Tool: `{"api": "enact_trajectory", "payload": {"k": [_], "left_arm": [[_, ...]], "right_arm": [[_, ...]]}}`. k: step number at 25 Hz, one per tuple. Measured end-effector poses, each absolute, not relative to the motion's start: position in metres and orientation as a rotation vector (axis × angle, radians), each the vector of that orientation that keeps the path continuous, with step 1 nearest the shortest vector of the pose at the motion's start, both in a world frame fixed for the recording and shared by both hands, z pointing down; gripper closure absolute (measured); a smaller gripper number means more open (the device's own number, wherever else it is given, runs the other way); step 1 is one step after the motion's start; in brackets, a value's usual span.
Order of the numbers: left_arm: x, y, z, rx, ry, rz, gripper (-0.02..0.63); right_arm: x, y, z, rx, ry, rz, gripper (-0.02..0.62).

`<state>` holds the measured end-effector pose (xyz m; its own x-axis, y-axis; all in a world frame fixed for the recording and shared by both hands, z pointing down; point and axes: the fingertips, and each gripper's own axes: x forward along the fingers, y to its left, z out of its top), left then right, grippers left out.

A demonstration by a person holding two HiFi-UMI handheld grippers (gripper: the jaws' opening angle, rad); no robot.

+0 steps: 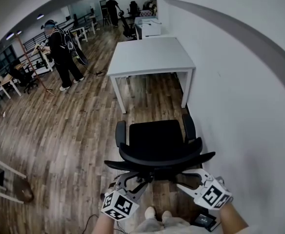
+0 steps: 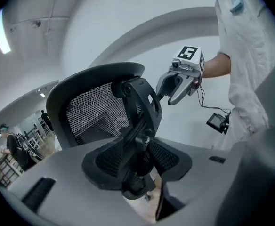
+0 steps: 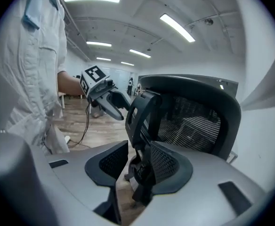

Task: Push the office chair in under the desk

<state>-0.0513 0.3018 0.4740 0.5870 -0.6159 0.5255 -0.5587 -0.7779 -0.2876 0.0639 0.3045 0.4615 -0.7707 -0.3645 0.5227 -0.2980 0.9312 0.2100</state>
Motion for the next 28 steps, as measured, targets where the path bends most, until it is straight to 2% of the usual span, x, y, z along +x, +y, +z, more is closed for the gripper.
{"api": "enact_trajectory", "payload": {"k": [9,28], "left_arm": [[-0.064,0.286,0.491,-2.427,0.908,-1.333,0.442],[-0.064,0.267,0.514,-2.121,0.765,-1.578,0.456]], "right_arm": [[0.071,0.29,0.475,0.37,-2.29,-0.397,0.43],[0.079,0.251,0.513,0.302,-1.845,-0.708,0.443]]}}
